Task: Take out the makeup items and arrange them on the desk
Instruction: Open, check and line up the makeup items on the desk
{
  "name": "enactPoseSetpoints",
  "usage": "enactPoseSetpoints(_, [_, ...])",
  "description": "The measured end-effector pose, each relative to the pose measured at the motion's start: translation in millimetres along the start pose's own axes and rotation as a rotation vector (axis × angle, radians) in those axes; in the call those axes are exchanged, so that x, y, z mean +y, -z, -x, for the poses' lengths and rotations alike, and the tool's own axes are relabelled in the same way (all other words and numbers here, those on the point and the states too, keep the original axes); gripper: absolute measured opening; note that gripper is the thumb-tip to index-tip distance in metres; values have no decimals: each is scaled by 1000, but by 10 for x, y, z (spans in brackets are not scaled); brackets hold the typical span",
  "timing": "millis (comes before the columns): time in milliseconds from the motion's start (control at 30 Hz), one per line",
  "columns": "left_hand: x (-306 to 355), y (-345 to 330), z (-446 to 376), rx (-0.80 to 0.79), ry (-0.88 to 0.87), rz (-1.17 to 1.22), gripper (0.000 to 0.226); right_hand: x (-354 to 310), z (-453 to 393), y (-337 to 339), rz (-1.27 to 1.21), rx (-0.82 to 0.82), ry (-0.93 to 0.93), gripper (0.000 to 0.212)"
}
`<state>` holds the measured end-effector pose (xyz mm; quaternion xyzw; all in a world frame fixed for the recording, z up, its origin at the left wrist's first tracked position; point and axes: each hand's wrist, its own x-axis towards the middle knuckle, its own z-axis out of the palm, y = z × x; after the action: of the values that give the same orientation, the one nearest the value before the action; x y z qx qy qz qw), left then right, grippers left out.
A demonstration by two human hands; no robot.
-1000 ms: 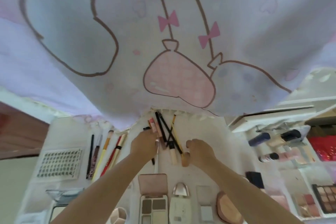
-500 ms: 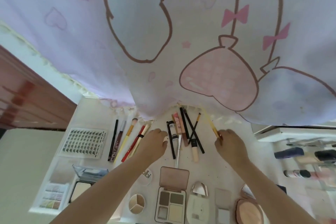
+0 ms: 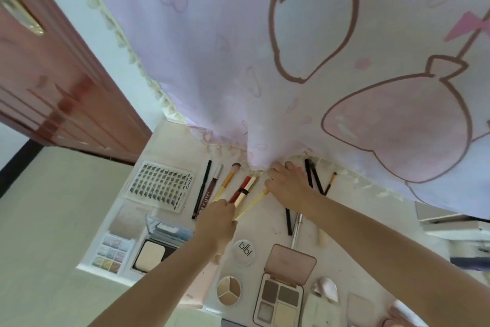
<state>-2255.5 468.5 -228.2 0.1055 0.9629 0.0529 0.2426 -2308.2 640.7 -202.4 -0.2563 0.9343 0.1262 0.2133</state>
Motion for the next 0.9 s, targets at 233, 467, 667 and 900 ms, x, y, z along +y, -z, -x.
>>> enactPoseSetpoints(233, [55,-148,-89,120,-46,-58,30,-104,-212,-142,26,133,-65,30])
enactPoseSetpoints(467, [11,-109,-70,273,-90,-55,24,-103,156,-376,-319,20,-322,26])
enactPoseSetpoints(667, [-82,-197,-116,334,-130,-31,39,-288,239,-490,-470,-12,-400,34])
enactPoseSetpoints(900, [55,-51,-68,347,-141,63,24,-169,452,-362,-976,138,-493,25])
